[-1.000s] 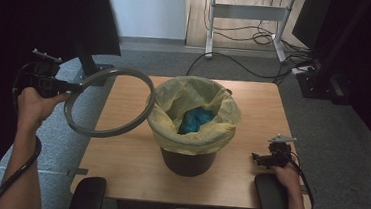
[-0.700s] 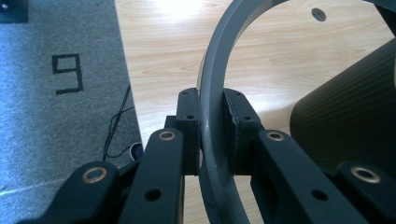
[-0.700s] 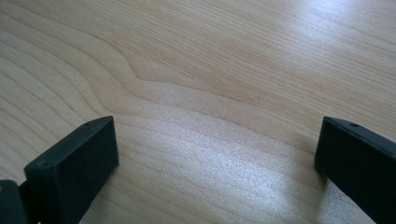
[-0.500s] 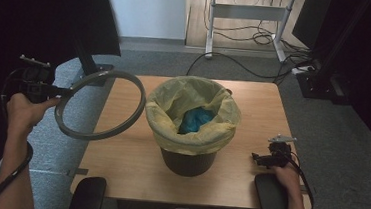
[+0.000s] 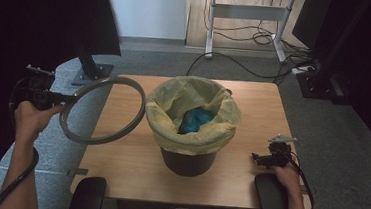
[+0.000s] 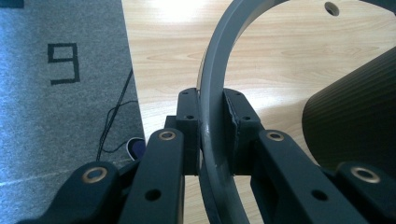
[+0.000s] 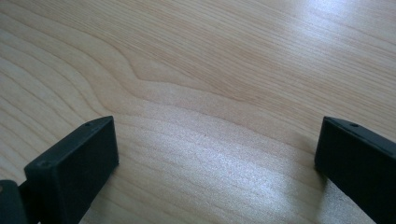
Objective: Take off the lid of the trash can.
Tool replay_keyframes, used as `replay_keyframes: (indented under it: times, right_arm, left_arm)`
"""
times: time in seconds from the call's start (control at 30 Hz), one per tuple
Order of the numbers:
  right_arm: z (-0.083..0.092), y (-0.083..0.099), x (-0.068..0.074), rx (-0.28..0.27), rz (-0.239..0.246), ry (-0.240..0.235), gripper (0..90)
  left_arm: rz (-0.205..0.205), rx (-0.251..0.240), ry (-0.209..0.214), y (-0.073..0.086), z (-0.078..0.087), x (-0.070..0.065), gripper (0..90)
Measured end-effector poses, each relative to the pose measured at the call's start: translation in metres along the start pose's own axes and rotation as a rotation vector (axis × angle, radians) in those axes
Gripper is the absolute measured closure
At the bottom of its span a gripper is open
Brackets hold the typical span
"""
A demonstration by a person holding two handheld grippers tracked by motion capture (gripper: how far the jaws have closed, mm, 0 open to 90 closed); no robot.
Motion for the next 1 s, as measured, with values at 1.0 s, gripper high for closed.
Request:
replay_keyframes:
  times: [1.0]
  right_arm:
    - [0.000,0.000,0.000,0.000,-0.001,0.001,0.0]
  left_arm:
    - [0.007,0.014,0.004,0.031,-0.061,0.018,78.0]
Point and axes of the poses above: each handheld gripper's, and its own axes: z roughly backward along the jaws, y roughly out of its underside, x roughly to its left, the point moved 3 cm from there along -z, roughly forward along the jaws, and after that the axes turned 15 degrees about y, right-handed, at the moved point
